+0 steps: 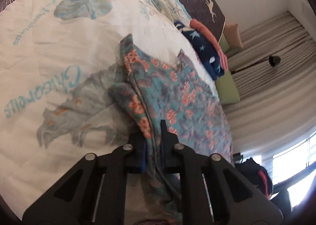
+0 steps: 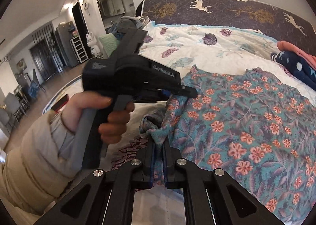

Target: Fold small clothes

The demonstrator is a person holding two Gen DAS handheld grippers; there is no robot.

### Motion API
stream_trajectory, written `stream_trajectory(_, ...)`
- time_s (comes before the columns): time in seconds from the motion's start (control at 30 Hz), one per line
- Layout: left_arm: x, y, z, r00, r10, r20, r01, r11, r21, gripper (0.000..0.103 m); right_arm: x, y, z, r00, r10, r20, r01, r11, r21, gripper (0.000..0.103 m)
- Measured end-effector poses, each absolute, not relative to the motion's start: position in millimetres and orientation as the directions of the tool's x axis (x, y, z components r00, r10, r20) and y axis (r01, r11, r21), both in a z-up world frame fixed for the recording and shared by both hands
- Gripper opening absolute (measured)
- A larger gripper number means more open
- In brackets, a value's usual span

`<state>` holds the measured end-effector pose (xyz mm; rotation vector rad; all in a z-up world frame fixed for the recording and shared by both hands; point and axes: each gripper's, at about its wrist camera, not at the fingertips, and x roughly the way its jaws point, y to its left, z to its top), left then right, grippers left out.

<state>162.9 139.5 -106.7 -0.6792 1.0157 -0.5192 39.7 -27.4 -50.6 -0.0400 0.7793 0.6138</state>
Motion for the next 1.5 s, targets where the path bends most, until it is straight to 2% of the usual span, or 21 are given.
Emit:
stream_trajectory(0.2, 158, 112, -62, 0.487, -0.627, -0.608, 0.184, 0.754, -0.630, 0.010, 37, -45, -40, 0.556, 0.540, -0.632, -0.527, 0.817, 0.234, 0.005)
stream_trajectory(0.4, 163, 72, -21, 0.493, -0.623, -0.607, 0.263, 0.772, -0.579, 0.010, 31, -83, -19, 0.605, 0.571, -0.555, -0.502, 0.815, 0.290, 0.005)
stream_trajectory(0.63, 170, -11, 4, 0.453, -0.644, -0.616, 0.361, 0.765, -0.534, 0.010, 19, -156, -1, 0.697, 0.550, -0.461, -0.424, 0.834, 0.354, 0.005)
stream_trajectory(0.87, 170, -111, 13, 0.379, -0.664, -0.645, 0.464, 0.739, -0.489, 0.010, -6, -245, 1, 0.788, 0.468, -0.400, -0.301, 0.859, 0.414, 0.005)
stream_trajectory(1.1, 172, -208, -10, 0.311, -0.605, -0.733, 0.513, 0.756, -0.407, 0.010, -22, -328, -22, 0.826, 0.378, -0.417, -0.139, 0.855, 0.499, 0.005)
stream_trajectory(1.33, 170, -257, -34, 0.255, -0.554, -0.793, 0.546, 0.759, -0.355, 0.010, -38, -376, -48, 0.828, 0.335, -0.450, -0.029, 0.827, 0.562, 0.005)
stream_trajectory(1.43, 164, -272, -37, 0.281, -0.520, -0.807, 0.564, 0.770, -0.299, 0.014, -40, -383, -58, 0.819, 0.335, -0.466, -0.012, 0.821, 0.570, 0.005)
stream_trajectory(1.5, 159, -272, -36, 0.293, -0.530, -0.796, 0.573, 0.764, -0.297, 0.020, -38, -385, -66, 0.806, 0.328, -0.492, 0.010, 0.825, 0.566, 0.006)
